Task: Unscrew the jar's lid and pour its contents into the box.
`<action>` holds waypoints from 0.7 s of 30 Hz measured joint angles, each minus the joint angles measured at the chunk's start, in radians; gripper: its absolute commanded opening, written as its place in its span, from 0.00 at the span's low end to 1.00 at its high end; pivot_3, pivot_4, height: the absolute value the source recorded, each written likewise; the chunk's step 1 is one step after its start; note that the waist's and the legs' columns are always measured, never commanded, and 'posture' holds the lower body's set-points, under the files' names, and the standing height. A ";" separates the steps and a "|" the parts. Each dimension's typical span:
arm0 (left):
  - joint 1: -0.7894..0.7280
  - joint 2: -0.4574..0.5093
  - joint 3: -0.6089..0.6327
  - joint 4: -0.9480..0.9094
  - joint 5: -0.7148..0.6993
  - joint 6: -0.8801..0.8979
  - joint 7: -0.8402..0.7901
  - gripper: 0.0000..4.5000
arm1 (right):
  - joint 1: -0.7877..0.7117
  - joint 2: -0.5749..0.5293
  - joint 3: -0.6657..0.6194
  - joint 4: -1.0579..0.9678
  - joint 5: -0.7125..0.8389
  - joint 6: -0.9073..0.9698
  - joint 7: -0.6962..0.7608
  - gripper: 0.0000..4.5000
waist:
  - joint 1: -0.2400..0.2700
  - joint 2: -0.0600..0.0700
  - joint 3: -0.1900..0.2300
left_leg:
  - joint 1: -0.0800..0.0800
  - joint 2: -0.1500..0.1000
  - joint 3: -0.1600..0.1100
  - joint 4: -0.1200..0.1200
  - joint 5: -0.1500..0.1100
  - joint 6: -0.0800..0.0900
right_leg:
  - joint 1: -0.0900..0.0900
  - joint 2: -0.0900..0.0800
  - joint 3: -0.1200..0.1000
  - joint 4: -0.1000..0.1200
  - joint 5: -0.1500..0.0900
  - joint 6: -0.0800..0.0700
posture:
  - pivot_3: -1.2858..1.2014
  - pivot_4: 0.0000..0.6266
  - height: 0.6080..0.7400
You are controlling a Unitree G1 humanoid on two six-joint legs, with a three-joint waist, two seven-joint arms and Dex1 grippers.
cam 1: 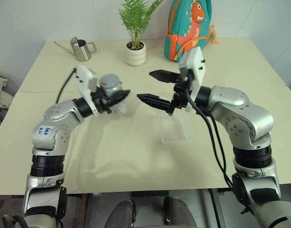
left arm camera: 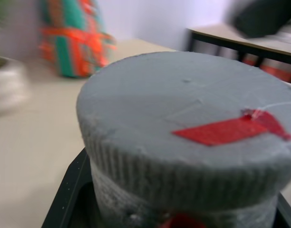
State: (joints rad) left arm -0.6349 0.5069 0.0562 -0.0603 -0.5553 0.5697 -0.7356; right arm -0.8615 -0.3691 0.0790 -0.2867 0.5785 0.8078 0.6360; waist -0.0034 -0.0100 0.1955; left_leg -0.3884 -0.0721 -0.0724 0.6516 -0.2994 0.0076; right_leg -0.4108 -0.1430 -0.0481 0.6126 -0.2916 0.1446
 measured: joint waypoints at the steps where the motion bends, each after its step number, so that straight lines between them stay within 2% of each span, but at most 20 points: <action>1: -0.012 -0.014 -0.020 0.001 0.001 -0.001 -0.017 0.46 | -0.006 0.020 0.009 0.002 -0.004 0.005 -0.017 1.00 | 0.000 0.000 0.000 | 0.000 0.000 0.000 0.000 0.000 0.000 | 0.000 0.000 0.000 0.001 0.000 0.000 | 0.52 0.24 1.00; 14: -0.059 -0.068 -0.073 0.040 0.036 -0.015 -0.065 0.46 | -0.016 0.077 0.069 0.059 -0.054 0.007 -0.063 1.00 | -0.001 0.000 0.000 | 0.000 0.000 0.001 0.000 0.001 0.000 | -0.001 0.000 0.001 0.002 0.000 0.000 | 0.52 0.24 1.00; 17: -0.059 -0.068 -0.073 0.040 0.046 -0.016 -0.067 0.46 | -0.016 0.076 0.070 0.059 -0.062 0.007 -0.062 0.87 | 0.000 0.000 0.000 | 0.000 -0.001 0.001 0.001 0.001 0.000 | -0.001 0.000 0.001 0.002 0.000 0.000 | 0.52 0.24 1.00; 21: -0.059 -0.068 -0.073 0.040 0.051 -0.022 -0.069 0.46 | -0.016 0.074 0.072 0.058 -0.061 0.007 -0.047 0.58 | -0.001 0.000 0.000 | 0.000 0.000 0.001 0.001 0.001 0.000 | -0.001 0.000 0.001 0.003 0.000 0.000 | 0.52 0.24 1.00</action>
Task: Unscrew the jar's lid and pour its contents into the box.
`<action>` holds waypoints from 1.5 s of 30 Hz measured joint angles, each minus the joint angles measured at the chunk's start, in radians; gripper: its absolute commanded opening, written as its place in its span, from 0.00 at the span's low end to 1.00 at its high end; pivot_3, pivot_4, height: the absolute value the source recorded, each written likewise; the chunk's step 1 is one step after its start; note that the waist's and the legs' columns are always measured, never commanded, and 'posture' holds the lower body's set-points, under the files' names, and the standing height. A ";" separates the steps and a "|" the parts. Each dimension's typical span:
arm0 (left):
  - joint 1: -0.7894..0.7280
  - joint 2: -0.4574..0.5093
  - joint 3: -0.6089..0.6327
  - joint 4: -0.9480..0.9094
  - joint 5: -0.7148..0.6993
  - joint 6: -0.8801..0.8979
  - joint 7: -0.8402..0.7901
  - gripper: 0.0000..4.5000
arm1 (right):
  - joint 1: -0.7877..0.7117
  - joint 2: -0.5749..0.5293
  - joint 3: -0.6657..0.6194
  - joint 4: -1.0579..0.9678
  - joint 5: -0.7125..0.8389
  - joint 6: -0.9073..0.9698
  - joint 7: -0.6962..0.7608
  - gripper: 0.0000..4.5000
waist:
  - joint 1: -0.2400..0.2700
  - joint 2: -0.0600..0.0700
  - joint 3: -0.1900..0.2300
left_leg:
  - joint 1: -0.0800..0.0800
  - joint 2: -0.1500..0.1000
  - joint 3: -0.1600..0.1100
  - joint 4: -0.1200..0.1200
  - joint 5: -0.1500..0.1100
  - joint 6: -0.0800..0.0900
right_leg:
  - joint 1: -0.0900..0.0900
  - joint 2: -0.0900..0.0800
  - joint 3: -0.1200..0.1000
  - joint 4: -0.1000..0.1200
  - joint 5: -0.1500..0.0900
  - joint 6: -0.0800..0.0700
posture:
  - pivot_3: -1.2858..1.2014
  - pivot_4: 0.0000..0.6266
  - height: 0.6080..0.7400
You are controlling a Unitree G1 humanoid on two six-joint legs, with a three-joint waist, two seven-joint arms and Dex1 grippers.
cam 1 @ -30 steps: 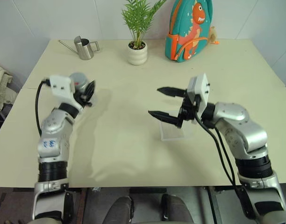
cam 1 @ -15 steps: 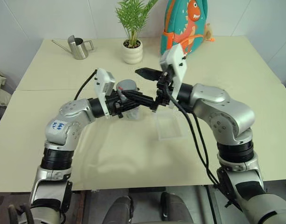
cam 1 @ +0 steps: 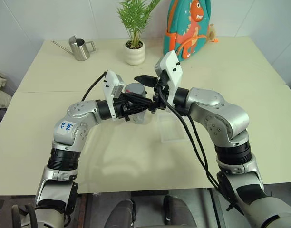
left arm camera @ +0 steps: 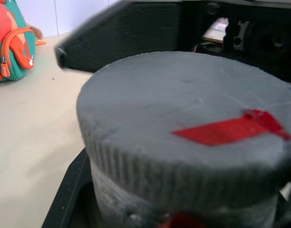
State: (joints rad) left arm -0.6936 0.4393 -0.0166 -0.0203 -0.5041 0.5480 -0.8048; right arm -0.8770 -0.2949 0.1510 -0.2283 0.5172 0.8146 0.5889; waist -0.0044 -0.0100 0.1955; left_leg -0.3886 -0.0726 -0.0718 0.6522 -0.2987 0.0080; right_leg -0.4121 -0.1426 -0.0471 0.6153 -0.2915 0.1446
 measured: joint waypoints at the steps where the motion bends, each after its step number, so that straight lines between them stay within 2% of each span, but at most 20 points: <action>1: 0.000 0.000 0.000 0.000 0.001 -0.004 -0.002 0.46 | 0.000 0.000 0.000 0.000 0.001 0.000 0.003 0.57 | 0.000 0.000 0.000 | 0.000 0.000 0.000 0.000 0.000 0.000 | 0.000 0.000 0.000 0.000 0.000 0.000 | 0.52 0.24 1.00; 7: -0.010 0.004 -0.005 0.037 0.005 -0.045 -0.077 0.46 | 0.000 -0.019 0.000 0.000 0.005 -0.007 0.053 0.57 | 0.001 0.000 0.000 | 0.000 0.000 0.000 0.001 0.000 0.000 | 0.000 0.000 0.000 0.001 0.000 0.000 | 0.52 0.24 1.00; 9: -0.029 0.013 -0.011 0.068 0.003 -0.075 -0.161 0.46 | -0.001 -0.044 -0.002 0.008 0.016 -0.037 0.122 0.57 | 0.001 0.000 0.000 | 0.000 0.000 0.000 0.001 0.000 0.000 | 0.000 0.000 0.000 0.001 0.000 0.000 | 0.52 0.24 1.00; 13: -0.092 0.026 -0.030 0.121 -0.057 -0.088 -0.416 0.46 | -0.052 -0.137 -0.004 0.045 0.080 -0.099 0.379 0.57 | 0.000 0.000 0.000 | -0.001 0.000 0.001 0.002 0.001 0.001 | 0.000 0.000 0.000 -0.001 0.000 0.000 | 0.52 0.24 1.00; 17: -0.154 0.056 -0.062 0.122 -0.089 -0.051 -0.576 0.46 | -0.120 -0.193 -0.003 0.079 0.134 -0.112 0.553 0.57 | -0.001 0.000 0.000 | -0.001 0.000 0.001 0.001 0.001 0.001 | 0.001 0.000 -0.001 -0.001 0.000 0.000 | 0.52 0.24 1.00; 19: -0.164 0.052 -0.067 0.122 -0.092 -0.052 -0.605 0.46 | -0.133 -0.200 -0.003 0.086 0.141 -0.112 0.587 0.57 | -0.003 0.000 0.000 | -0.001 0.001 0.001 0.001 0.001 0.001 | 0.001 0.000 0.000 -0.001 0.000 0.000 | 0.52 0.24 1.00; 23: -0.163 0.039 -0.067 0.142 -0.092 -0.077 -0.608 0.46 | -0.135 -0.200 -0.001 0.098 0.141 -0.112 0.593 0.57 | 0.000 0.000 0.000 | -0.001 0.000 0.001 0.003 0.001 0.001 | 0.000 0.000 0.000 0.001 0.000 0.000 | 0.52 0.24 1.00; 25: -0.161 0.039 -0.067 0.144 -0.091 -0.091 -0.605 0.46 | -0.135 -0.200 -0.002 0.097 0.142 -0.110 0.591 0.73 | 0.001 0.000 0.000 | -0.001 0.000 0.001 0.004 0.001 0.001 | 0.001 -0.001 0.000 0.001 0.000 0.000 | 0.52 0.24 1.00; 29: -0.146 0.042 -0.017 0.161 -0.091 -0.116 -0.583 0.46 | -0.129 -0.208 -0.007 0.097 0.142 -0.090 0.585 0.99 | 0.001 0.000 0.000 | -0.001 0.000 0.000 0.005 0.001 0.001 | 0.001 -0.001 0.000 0.002 0.000 0.000 | 0.52 0.24 1.00; 35: -0.137 0.042 0.021 0.163 -0.091 -0.126 -0.545 0.46 | -0.113 -0.205 -0.056 0.096 0.141 -0.093 0.513 0.99 | 0.003 0.000 0.000 | -0.001 0.000 0.000 0.007 0.001 0.001 | 0.001 -0.001 0.000 0.004 0.000 0.000 | 0.52 0.24 1.00; 40: -0.122 0.042 0.041 0.194 -0.058 -0.164 -0.469 0.46 | -0.085 -0.192 -0.110 0.087 0.133 -0.088 0.390 0.99 | 0.003 0.000 0.000 | -0.001 -0.001 0.000 0.007 0.001 0.001 | 0.000 -0.001 0.000 0.004 0.000 0.000 | 0.52 0.24 1.00; 45: -0.122 0.024 0.036 0.209 -0.033 -0.189 -0.430 0.46 | -0.068 -0.138 -0.087 0.022 0.135 -0.057 0.322 0.99 | 0.001 0.000 0.000 | -0.001 0.000 0.000 0.006 0.001 0.001 | 0.000 -0.001 0.000 0.005 0.000 0.000 | 0.52 0.24 1.00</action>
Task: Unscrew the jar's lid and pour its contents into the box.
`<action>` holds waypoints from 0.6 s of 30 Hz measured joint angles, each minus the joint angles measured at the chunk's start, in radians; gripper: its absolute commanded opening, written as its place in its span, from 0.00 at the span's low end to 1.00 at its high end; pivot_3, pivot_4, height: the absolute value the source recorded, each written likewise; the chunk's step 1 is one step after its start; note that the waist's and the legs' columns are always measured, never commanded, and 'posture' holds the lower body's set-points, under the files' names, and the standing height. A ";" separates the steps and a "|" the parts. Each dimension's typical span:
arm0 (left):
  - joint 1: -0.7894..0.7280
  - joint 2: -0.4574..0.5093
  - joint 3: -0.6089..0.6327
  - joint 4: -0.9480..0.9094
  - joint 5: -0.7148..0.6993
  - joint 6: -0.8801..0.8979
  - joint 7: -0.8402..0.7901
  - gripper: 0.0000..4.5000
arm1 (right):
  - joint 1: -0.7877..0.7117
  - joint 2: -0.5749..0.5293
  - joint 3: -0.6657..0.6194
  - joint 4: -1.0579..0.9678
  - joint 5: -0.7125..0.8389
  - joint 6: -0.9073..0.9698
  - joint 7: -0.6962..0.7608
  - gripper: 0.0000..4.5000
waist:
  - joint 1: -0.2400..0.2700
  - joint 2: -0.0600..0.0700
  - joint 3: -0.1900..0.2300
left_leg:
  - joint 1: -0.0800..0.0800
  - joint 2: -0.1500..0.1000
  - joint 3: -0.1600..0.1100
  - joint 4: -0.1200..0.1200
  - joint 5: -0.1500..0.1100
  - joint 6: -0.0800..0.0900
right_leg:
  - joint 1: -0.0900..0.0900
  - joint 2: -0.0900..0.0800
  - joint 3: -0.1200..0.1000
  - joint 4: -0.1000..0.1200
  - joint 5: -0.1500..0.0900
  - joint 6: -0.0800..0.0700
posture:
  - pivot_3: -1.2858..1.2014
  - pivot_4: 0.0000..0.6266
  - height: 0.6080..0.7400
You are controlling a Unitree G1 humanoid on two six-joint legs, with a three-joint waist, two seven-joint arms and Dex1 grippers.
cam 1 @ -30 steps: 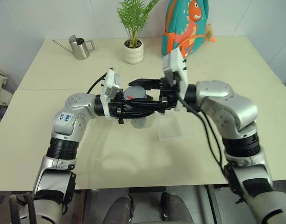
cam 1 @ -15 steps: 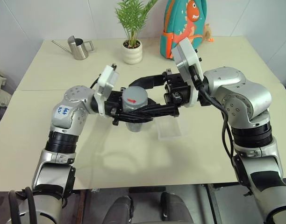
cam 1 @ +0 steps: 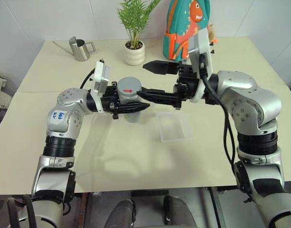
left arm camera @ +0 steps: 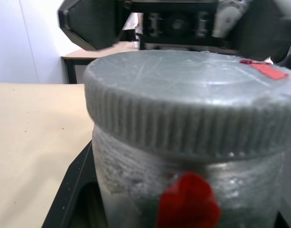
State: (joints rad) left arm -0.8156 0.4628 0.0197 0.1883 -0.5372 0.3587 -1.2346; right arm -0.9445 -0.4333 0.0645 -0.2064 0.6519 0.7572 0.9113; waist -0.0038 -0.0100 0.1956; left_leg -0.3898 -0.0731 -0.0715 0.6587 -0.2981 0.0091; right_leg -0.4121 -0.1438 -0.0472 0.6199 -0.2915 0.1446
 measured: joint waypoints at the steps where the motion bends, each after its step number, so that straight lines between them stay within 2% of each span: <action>1: 0.000 -0.005 -0.001 0.008 0.003 -0.001 0.002 0.46 | 0.000 0.012 0.009 -0.007 0.001 0.008 -0.008 0.99 | 0.000 0.000 0.000 | 0.000 0.000 0.000 0.000 0.000 0.000 | 0.000 0.000 0.000 0.000 0.000 0.000 | 0.52 0.24 1.00; 8: 0.000 -0.025 -0.020 0.018 0.013 0.001 0.001 0.46 | -0.017 0.064 0.059 0.027 -0.053 -0.008 -0.054 0.99 | 0.000 0.000 0.000 | 0.000 0.000 0.000 0.002 0.000 0.000 | 0.000 0.000 0.000 0.001 0.000 0.000 | 0.52 0.24 1.00; 18: 0.000 -0.026 -0.018 0.004 0.011 0.032 0.006 0.46 | -0.036 0.071 0.071 0.137 -0.104 -0.081 -0.012 0.99 | -0.001 0.000 0.000 | 0.000 0.000 0.000 0.002 0.000 0.000 | 0.000 0.000 0.000 0.001 0.000 0.000 | 0.52 0.24 1.00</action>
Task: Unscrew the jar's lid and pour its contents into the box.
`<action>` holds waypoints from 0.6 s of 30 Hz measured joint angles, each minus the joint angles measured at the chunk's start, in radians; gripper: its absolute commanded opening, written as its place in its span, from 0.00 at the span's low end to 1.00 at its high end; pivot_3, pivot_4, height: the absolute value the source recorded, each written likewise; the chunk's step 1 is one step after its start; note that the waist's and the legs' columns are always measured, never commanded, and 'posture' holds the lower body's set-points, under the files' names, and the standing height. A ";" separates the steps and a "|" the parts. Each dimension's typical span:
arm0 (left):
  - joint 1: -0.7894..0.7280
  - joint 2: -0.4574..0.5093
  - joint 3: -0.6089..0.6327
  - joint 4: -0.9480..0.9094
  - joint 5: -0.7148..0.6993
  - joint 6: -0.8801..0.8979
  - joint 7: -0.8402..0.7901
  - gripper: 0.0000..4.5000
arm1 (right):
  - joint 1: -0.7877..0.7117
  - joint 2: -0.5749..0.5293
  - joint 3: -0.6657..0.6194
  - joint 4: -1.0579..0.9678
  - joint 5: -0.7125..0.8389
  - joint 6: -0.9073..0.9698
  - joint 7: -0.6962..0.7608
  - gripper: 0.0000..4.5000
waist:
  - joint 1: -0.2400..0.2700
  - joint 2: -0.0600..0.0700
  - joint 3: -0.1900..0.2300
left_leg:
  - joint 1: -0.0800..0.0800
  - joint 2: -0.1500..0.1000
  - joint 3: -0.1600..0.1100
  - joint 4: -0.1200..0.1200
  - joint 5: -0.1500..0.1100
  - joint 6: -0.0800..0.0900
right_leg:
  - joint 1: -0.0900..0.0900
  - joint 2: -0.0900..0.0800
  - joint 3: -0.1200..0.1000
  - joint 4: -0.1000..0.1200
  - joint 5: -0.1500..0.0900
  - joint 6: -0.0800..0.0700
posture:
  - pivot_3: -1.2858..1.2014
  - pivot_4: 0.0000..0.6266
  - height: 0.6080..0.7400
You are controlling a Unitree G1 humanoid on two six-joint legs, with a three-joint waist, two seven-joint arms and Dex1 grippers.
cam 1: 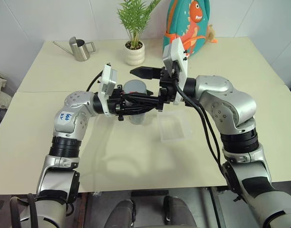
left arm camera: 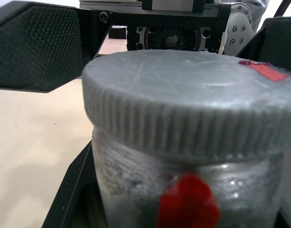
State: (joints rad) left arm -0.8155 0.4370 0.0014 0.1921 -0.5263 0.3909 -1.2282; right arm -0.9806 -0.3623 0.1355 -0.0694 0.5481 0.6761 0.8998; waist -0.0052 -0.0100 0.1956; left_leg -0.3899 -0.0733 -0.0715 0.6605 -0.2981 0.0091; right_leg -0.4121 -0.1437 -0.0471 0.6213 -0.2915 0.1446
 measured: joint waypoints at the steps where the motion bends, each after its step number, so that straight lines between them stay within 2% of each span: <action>1: 0.000 0.000 0.001 -0.005 -0.001 0.004 0.000 0.46 | -0.006 0.000 0.000 0.009 0.000 -0.005 0.011 0.99 | 0.000 0.000 0.000 | 0.000 0.000 0.000 0.000 0.000 0.000 | 0.000 0.000 0.000 0.000 0.000 0.000 | 0.52 0.24 1.00; 5: 0.001 0.000 0.005 -0.026 -0.005 0.013 0.003 0.46 | -0.028 -0.014 0.000 0.047 0.003 -0.034 0.067 0.99 | 0.001 0.000 0.000 | 0.000 0.000 0.000 0.000 0.000 0.000 | 0.000 0.000 0.000 0.000 0.000 0.000 | 0.52 0.24 1.00; 10: 0.019 0.000 0.010 -0.028 -0.009 0.015 0.003 0.46 | -0.023 -0.103 -0.007 0.100 0.018 -0.088 0.187 0.99 | 0.003 0.000 0.000 | 0.000 0.000 0.000 0.000 0.000 0.000 | 0.000 0.000 0.000 -0.001 0.000 0.000 | 0.52 0.24 1.00; 13: 0.023 0.001 0.024 -0.052 -0.036 0.012 -0.024 0.46 | -0.008 -0.183 -0.072 0.167 0.015 -0.086 0.202 0.99 | 0.007 0.000 0.000 | -0.001 -0.001 0.000 0.000 0.000 0.000 | 0.001 -0.001 0.000 -0.001 0.000 0.000 | 0.52 0.24 1.00; 18: 0.023 -0.001 0.021 -0.073 -0.057 0.011 -0.042 0.46 | 0.023 -0.242 -0.113 0.195 0.021 -0.077 0.246 0.99 | -0.001 0.000 0.000 | -0.001 0.000 0.001 0.000 0.000 0.000 | 0.000 0.000 0.000 -0.002 0.000 0.000 | 0.52 0.24 1.00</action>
State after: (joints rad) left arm -0.7923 0.4360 0.0223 0.1187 -0.5834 0.4017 -1.2703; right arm -0.9574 -0.6042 0.0224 0.1258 0.5687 0.5989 1.1453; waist -0.0067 -0.0101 0.1956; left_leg -0.3908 -0.0729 -0.0708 0.6601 -0.2981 0.0092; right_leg -0.4119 -0.1437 -0.0475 0.6194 -0.2913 0.1449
